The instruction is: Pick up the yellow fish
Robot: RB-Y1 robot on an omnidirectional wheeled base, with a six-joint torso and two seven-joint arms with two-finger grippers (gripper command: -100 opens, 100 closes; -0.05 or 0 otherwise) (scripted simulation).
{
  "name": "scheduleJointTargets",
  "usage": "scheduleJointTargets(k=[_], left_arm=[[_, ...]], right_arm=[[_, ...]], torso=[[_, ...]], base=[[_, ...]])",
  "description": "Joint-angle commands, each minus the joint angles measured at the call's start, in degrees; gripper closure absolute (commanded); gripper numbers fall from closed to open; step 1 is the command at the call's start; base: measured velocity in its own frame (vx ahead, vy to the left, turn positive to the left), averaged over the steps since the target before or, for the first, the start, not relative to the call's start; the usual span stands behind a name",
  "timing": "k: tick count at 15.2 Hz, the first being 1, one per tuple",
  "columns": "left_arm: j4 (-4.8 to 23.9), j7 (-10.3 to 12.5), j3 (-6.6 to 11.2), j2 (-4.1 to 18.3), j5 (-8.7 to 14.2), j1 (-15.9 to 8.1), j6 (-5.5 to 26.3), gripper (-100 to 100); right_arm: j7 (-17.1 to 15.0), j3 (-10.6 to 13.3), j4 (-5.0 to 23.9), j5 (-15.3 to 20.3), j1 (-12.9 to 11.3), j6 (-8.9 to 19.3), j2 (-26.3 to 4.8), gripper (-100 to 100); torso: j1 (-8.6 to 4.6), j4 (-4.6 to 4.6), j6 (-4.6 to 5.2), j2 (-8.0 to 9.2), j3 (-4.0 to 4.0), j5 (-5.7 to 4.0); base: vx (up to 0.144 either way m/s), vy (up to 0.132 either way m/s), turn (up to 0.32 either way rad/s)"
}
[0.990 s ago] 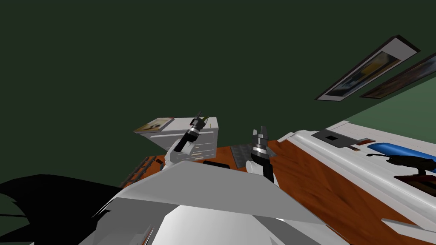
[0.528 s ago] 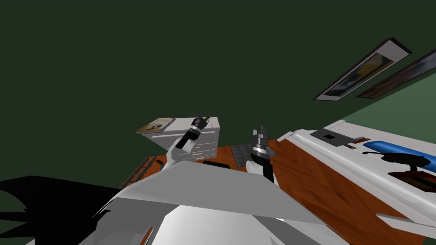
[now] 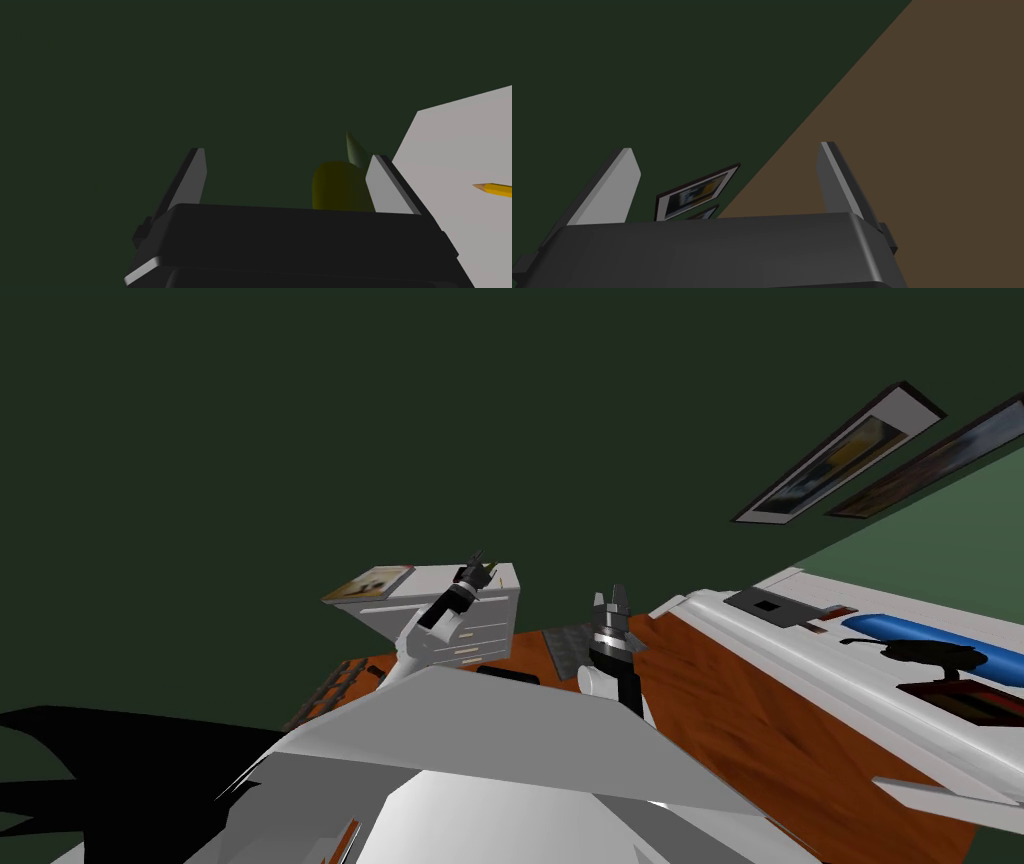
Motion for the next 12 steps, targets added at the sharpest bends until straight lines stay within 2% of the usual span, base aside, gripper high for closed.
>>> scheduleJointTargets(k=[1, 2, 3, 5, 6, 8, 9, 11, 12], left_arm=[[-0.06, 0.63, -0.20, -0.06, 0.13, -0.67, 2.78, -100], [-0.06, 0.63, -0.20, -0.06, 0.13, -0.67, 2.78, -100], [-0.26, 2.27, -0.65, 0.10, 0.68, -2.22, 4.89, -100], [-0.26, 2.27, -0.65, 0.10, 0.68, -2.22, 6.38, -100], [-0.45, 3.90, -1.09, 0.21, 1.22, -3.76, 7.99, -100], [-0.45, 3.90, -1.09, 0.21, 1.22, -3.76, 9.97, -100], [-0.65, 5.52, -1.53, 0.29, 1.76, -5.29, 11.44, -100], [-0.65, 5.52, -1.53, 0.29, 1.76, -5.29, 13.54, -100], [-0.84, 7.11, -1.95, 0.33, 2.30, -6.80, 14.96, -100]], right_arm=[[0.00, 0.00, 0.00, 0.00, 0.00, 0.00, 0.00, 0], [0.00, 0.00, 0.00, 0.00, 0.00, 0.00, 0.00, 0], [0.00, 0.00, 0.00, 0.00, 0.00, 0.00, 0.00, 0], [0.00, 0.00, 0.00, 0.00, 0.00, 0.00, 0.00, 0], [0.00, 0.00, 0.00, 0.00, 0.00, 0.00, 0.00, 0], [0.00, 0.00, 0.00, 0.00, 0.00, 0.00, 0.00, 0], [0.00, 0.00, 0.00, 0.00, 0.00, 0.00, 0.00, 0], [0.00, 0.00, 0.00, 0.00, 0.00, 0.00, 0.00, 0], [0.00, 0.00, 0.00, 0.00, 0.00, 0.00, 0.00, 0]], torso=[[0.00, 0.00, 0.00, 0.00, 0.00, 0.00], [-0.04, 0.00, 0.00, 0.01, 0.01, -0.01], [-0.10, 0.00, -0.01, 0.00, 0.00, -0.02], [-0.04, 0.00, 0.00, -0.01, -0.01, -0.01], [-0.06, 0.00, 0.00, -0.01, -0.01, -0.01], [0.00, 0.00, 0.00, 0.00, 0.00, 0.00], [-0.02, 0.00, 0.00, 0.00, 0.00, 0.00], [0.02, -0.01, 0.00, 0.00, 0.00, 0.01], [0.01, -0.04, -0.03, -0.04, -0.04, 0.02]], base=[[-0.017, 0.041, -0.017], [-0.011, 0.024, -0.002], [-0.009, 0.042, -0.021], [-0.010, 0.048, -0.027], [-0.014, 0.057, -0.026], [-0.015, 0.057, -0.027], [-0.017, 0.063, -0.029], [-0.015, 0.053, -0.030], [-0.012, 0.047, -0.023]])
